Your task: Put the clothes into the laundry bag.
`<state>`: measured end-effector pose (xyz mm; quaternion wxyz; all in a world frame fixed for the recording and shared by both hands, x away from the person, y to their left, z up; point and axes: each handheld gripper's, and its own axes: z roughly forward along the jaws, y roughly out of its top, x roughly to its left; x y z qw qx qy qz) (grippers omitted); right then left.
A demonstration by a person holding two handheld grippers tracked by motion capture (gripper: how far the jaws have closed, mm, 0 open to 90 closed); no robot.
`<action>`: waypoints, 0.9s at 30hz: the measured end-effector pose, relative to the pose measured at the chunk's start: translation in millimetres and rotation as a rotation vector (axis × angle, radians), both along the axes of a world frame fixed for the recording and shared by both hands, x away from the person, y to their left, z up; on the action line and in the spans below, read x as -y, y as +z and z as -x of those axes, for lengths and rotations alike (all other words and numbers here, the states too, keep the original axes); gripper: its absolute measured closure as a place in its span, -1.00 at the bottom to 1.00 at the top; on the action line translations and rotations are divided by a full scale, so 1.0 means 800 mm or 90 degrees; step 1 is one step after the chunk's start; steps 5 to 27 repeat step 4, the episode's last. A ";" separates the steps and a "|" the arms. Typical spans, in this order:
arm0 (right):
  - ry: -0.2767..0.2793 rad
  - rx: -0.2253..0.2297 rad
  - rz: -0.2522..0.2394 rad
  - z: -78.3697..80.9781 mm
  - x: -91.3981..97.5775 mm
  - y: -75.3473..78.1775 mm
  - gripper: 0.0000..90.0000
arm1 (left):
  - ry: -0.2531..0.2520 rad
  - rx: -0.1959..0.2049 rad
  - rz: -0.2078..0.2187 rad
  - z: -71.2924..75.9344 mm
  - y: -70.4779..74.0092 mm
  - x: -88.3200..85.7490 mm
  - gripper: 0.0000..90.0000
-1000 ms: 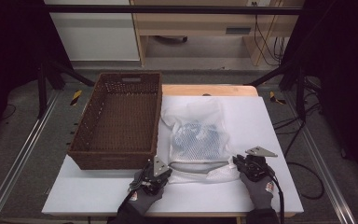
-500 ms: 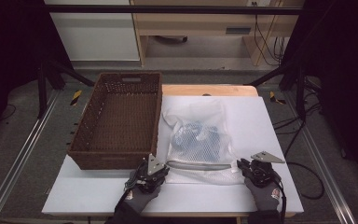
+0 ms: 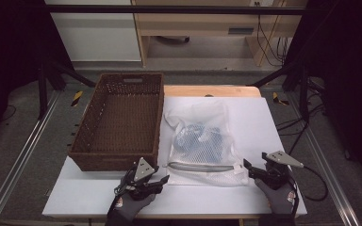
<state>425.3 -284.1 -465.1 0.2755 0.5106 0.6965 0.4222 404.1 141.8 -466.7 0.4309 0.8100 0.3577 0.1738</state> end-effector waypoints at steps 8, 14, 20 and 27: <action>-0.010 -0.005 -0.002 0.002 0.010 -0.002 -0.59 | 0.003 0.001 0.001 0.004 -0.001 -0.009 -0.09; -0.010 -0.005 -0.002 0.002 0.010 -0.002 -0.59 | 0.003 0.001 0.001 0.004 -0.001 -0.009 -0.09; -0.010 -0.005 -0.002 0.002 0.010 -0.002 -0.59 | 0.003 0.001 0.001 0.004 -0.001 -0.009 -0.09; -0.010 -0.005 -0.002 0.002 0.010 -0.002 -0.59 | 0.003 0.001 0.001 0.004 -0.001 -0.009 -0.09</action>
